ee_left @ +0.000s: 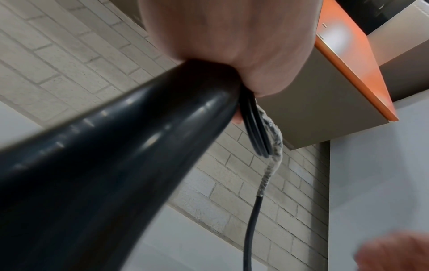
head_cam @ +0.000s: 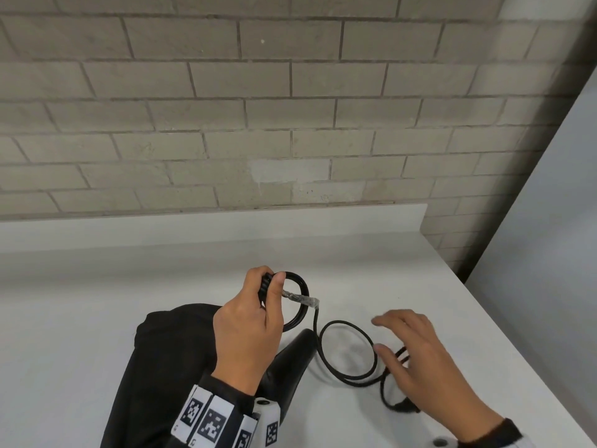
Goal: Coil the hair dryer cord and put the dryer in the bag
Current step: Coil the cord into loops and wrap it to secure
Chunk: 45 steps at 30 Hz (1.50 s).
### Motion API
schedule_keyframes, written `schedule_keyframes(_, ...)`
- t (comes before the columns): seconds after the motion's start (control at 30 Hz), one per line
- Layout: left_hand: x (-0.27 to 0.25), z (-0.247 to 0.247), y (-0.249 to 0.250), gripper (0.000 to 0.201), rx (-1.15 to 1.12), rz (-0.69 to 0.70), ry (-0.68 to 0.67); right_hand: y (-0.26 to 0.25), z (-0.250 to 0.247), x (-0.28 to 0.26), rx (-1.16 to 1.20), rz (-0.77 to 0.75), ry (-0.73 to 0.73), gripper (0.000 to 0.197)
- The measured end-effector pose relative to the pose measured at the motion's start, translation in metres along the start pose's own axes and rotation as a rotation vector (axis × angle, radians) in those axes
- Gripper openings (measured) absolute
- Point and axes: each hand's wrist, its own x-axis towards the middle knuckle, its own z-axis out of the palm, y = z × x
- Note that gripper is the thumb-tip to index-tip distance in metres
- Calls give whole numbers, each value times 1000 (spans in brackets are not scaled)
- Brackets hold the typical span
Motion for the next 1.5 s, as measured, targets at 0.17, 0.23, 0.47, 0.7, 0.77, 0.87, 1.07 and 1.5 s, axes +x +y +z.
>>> schedule_keyframes(0.17, -1, -2, -1, 46, 1, 5, 0, -52, 12, 40, 203, -49, -76, 40)
schedule_keyframes(0.23, 0, -2, -2, 44, 5, 4, -4, -61, 20, 52, 248, -55, -151, 42)
schedule_keyframes(0.47, 5, -4, -8, 40, -1, -31, 26, -75, 2, 71, 577, -94, 12, 3)
schedule_keyframes(0.7, 0, -5, -3, 48, -91, 46, -1, -100, -28, 94, 599, -181, 134, 7)
schedule_keyframes(0.77, -3, -3, 0, 49, -118, 71, -13, -105, -34, 101, 582, -189, 139, 8)
schedule_keyframes(0.87, -5, -1, 4, 45, -136, 95, -9, -111, -39, 110, 555, -202, 130, 8)
schedule_keyframes(1.07, -4, -1, 7, 44, -102, 188, 22, -116, -37, 122, 500, -160, 102, 12)
schedule_keyframes(1.5, -11, 1, 4, 37, -227, 224, 32, -94, -15, 103, 936, 102, -185, 23)
